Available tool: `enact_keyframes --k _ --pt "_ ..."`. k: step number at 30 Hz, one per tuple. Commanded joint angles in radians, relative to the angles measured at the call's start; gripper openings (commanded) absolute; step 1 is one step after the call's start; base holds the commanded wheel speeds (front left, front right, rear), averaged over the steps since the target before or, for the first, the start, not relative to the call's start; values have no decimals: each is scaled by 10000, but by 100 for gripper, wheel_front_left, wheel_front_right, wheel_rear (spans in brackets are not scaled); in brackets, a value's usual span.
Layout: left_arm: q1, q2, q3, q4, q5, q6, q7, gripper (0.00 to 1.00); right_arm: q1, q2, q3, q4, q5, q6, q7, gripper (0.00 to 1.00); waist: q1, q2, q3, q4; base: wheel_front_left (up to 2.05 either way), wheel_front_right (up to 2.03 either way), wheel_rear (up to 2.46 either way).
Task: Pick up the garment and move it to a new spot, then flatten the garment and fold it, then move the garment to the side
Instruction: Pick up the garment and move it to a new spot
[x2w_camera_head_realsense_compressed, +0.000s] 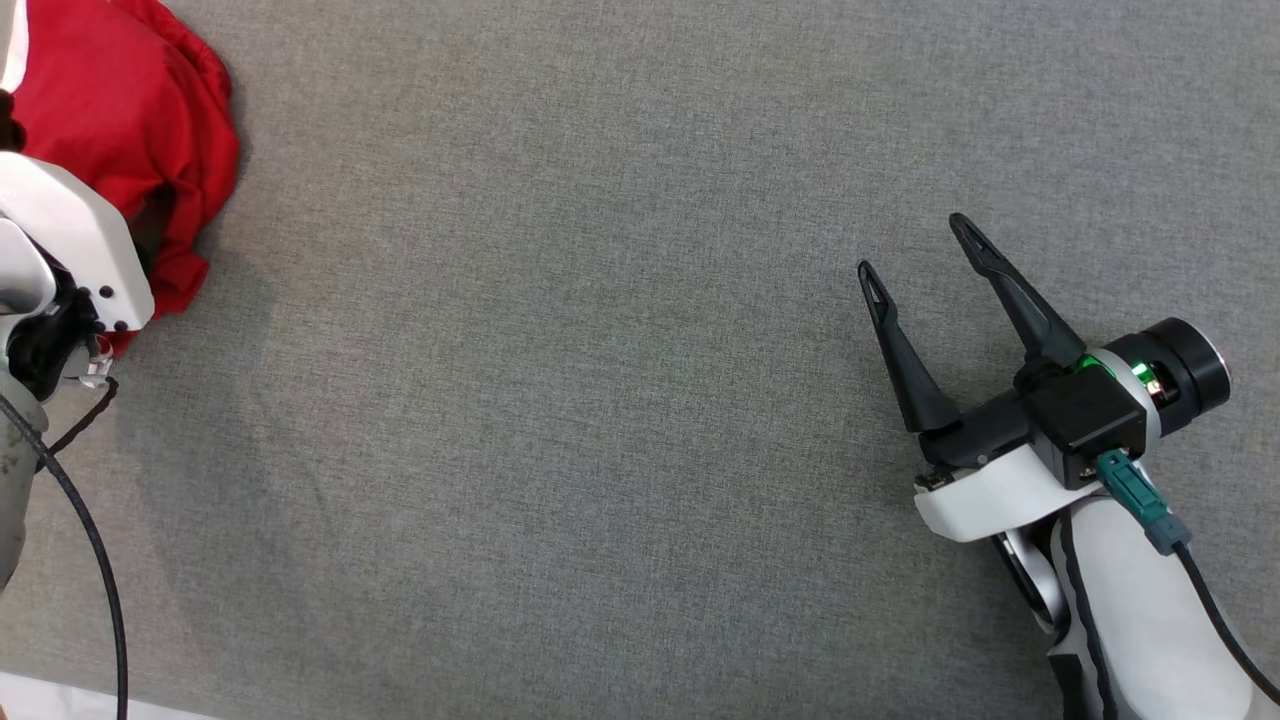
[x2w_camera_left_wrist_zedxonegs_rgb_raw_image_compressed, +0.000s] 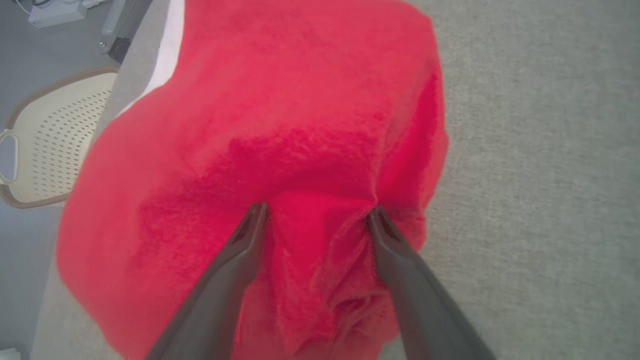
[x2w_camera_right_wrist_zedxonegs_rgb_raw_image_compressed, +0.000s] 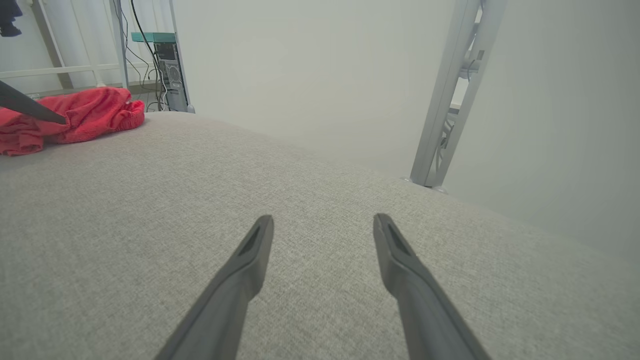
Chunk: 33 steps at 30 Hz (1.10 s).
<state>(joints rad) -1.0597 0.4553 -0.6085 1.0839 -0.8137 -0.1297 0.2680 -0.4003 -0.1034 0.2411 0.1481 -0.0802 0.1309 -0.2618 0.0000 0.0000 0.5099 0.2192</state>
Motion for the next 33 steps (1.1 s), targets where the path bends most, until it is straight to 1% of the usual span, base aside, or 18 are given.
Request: enact_keyframes --k 1,4,7,13,17,18,19,21,22,24,29,33 --pt "-153 -31 -63 99 -89 -8 -41 0 -42 -61 7 51 -49 -2 -35 100 0 0 -7 6 0 0 0" --pt "-128 -104 -170 169 -215 -8 -184 0 -75 -50 -21 111 -45 -2 -35 100 0 0 -77 35 0 0 0" --pt "-167 -23 -272 269 -187 -8 -651 0 -74 -17 -33 159 -34 -2 -35 100 0 0 -235 81 0 0 0" --pt "-375 -5 -523 563 209 -8 -2005 0 0 80 11 339 130 -2 -35 100 0 0 -812 92 0 0 0" --pt "-513 108 -580 460 400 -8 -3247 0 189 213 -106 380 292 -2 -35 100 0 0 -1346 58 0 0 0" --pt "-513 108 -580 460 400 -8 -3247 0 189 213 -106 380 292 -2 -35 100 0 0 -1346 58 0 0 0" --pt "-546 52 -602 345 487 -8 -3899 0 289 272 -234 433 483 -2 -35 100 0 0 -1624 42 0 0 0" --pt "-604 -47 -647 137 517 -8 -4413 0 400 318 -366 499 541 -2 -35 100 0 0 -1934 29 0 0 0" --pt "-604 -47 -647 137 517 -8 -4413 0 400 318 -366 499 541 -2 -35 100 0 0 -1934 29 0 0 0" --pt "-619 -92 -730 -113 580 -8 -4761 0 443 397 -527 509 652 -2 -35 100 0 0 -2222 -14 0 0 0" --pt "-503 -258 -1020 -1183 645 -8 -5158 0 733 480 -938 457 797 -2 -35 100 0 0 -2921 -167 0 0 0" --pt "-232 -556 -1135 -2205 500 -8 -5255 0 926 501 -1451 405 828 -2 -35 100 0 0 -3351 -376 0 0 0"
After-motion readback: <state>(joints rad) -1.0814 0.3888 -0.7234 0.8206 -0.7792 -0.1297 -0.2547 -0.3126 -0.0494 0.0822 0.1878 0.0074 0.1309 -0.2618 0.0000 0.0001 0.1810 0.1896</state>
